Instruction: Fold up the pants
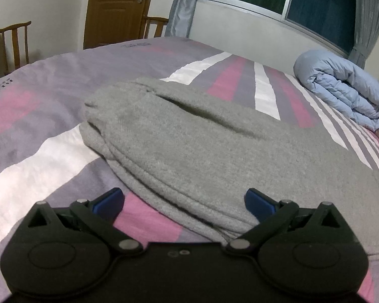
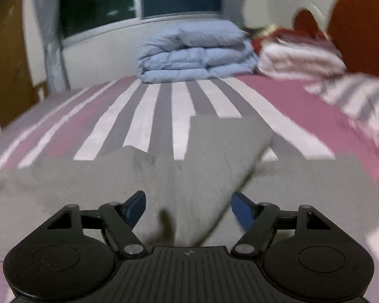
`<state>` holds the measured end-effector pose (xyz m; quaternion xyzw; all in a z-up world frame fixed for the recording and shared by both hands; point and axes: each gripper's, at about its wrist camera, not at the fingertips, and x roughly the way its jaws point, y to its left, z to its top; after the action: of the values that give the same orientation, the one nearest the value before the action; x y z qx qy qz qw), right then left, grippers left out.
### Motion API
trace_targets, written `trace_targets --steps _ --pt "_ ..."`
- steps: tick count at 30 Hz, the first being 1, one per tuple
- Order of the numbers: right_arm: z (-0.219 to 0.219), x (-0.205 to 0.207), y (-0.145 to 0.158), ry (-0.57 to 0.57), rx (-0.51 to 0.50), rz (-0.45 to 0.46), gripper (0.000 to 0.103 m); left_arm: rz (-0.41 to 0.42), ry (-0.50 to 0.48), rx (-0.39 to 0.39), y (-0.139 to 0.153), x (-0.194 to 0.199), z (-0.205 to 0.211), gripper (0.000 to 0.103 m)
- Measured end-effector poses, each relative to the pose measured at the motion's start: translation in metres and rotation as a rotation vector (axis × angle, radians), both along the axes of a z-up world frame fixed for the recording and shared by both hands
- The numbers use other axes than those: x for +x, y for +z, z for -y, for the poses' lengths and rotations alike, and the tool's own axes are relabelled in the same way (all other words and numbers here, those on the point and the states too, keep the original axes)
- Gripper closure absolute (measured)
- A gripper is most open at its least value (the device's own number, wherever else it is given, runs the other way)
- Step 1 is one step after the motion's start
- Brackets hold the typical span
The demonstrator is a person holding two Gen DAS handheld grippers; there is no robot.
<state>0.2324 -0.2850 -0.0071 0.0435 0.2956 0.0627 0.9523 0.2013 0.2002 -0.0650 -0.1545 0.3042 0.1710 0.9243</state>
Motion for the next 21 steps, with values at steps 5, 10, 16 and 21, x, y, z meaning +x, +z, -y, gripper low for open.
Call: trace_targets --steps 5,10,16,21 --pt "-0.010 0.041 -0.016 0.034 -0.119 -0.033 0.061 0.001 -0.009 0.002 -0.001 0.001 -0.001 0.005" --pt "-0.020 0.071 -0.038 0.093 -0.288 -0.068 0.061 0.000 -0.010 0.004 -0.002 0.002 0.000 0.005" --pt "0.031 0.056 -0.020 -0.004 -0.099 -0.028 0.098 -0.001 -0.009 0.003 -0.002 0.002 0.000 0.005" --pt "0.078 -0.001 -0.003 -0.078 0.063 0.022 0.098 0.001 -0.011 0.004 -0.003 0.002 0.000 0.006"
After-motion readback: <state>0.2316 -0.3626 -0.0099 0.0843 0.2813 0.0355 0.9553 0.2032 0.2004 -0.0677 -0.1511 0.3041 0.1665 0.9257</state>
